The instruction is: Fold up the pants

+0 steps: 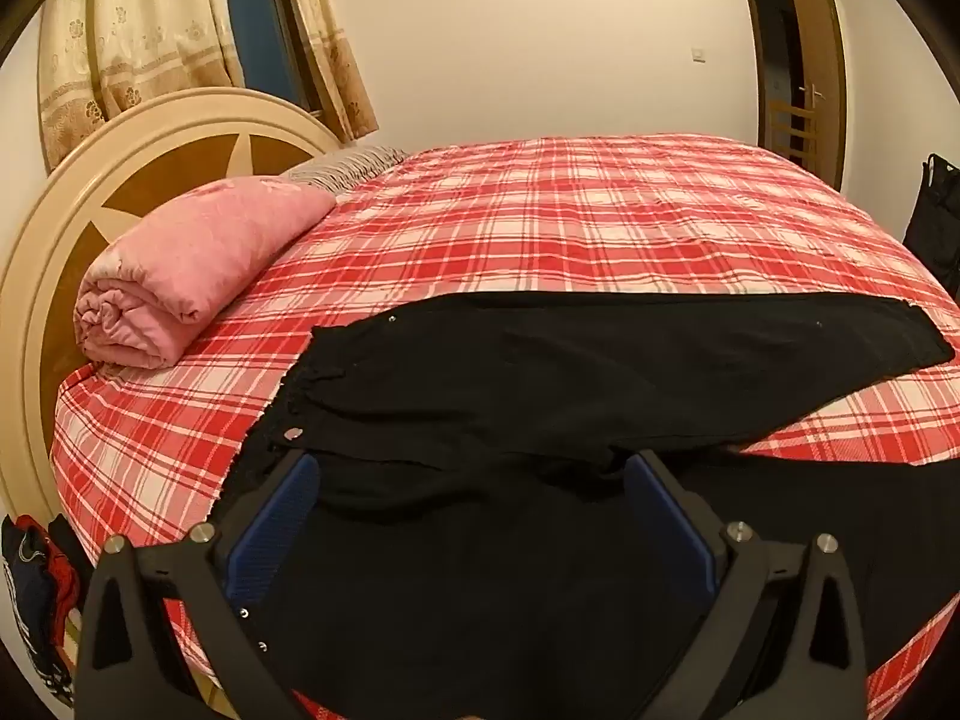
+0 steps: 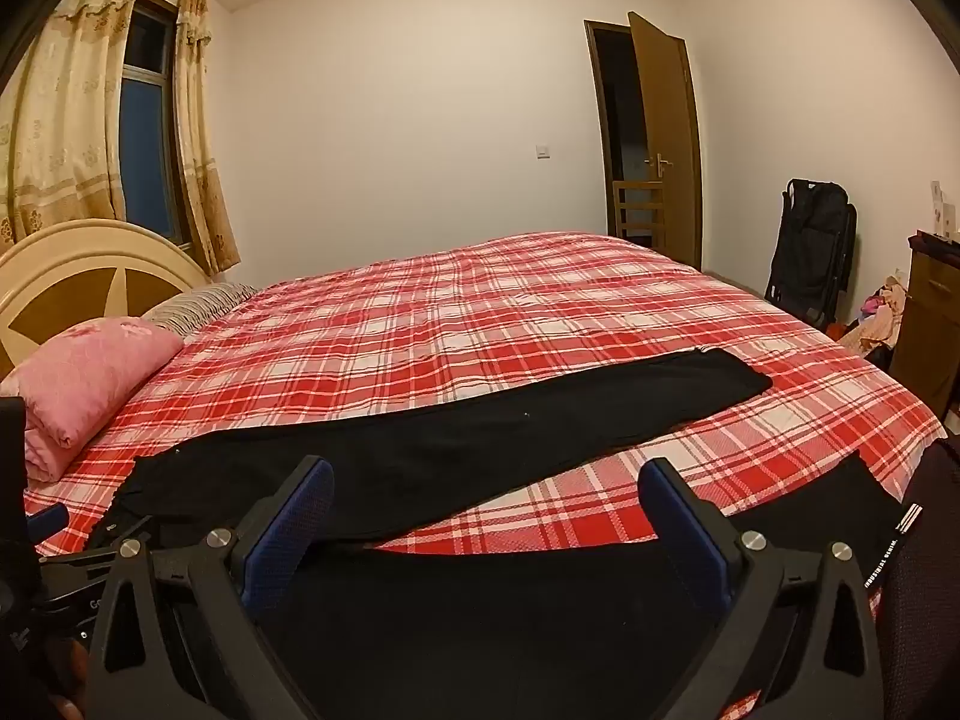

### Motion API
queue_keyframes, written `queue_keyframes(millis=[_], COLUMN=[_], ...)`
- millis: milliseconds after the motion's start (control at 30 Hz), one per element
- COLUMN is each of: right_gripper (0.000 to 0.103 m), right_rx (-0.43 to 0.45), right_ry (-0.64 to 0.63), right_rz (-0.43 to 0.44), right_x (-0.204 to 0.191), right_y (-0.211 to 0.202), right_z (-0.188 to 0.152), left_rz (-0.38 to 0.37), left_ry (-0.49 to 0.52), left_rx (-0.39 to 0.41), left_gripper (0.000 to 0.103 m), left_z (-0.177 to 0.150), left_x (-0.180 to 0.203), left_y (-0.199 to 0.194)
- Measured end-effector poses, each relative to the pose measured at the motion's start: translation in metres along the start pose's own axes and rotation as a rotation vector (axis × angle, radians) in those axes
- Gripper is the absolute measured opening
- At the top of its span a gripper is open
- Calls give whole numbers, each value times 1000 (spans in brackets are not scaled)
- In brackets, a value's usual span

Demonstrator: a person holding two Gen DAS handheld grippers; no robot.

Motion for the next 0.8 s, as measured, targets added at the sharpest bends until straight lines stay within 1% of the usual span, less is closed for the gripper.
queue_keyframes(millis=[167,267,300,433,800], right_gripper=[102,102,102,102,102], right_rx=[-2,-2,-5,-9,-11], right_ry=[-4,-2,-4,1,4], right_rz=[-2,-2,-4,-6,-4], right_x=[0,2,-3,3,3], right_y=[0,0,2,6,2], right_z=[1,1,0,-1,-3], left_rz=[1,-10,-9,11,10], left_ry=[4,-5,-5,5,8], left_rx=[-11,-15,-11,-9,-20], left_gripper=[103,103,103,103,103], left_z=[-2,-5,-7,-8,-8], left_x=[6,2,1,-1,-1], left_y=[2,5,4,6,8])
Point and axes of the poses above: each gripper's, at about its wrist camera, not at the fingertips, and y roughly the way its jaws point, x to its right, z to its top, the point moved 5 cm from there along y, roughly the way its jaws point, and after that the axes turned 10 degrees about z, right-handed, at the moved point
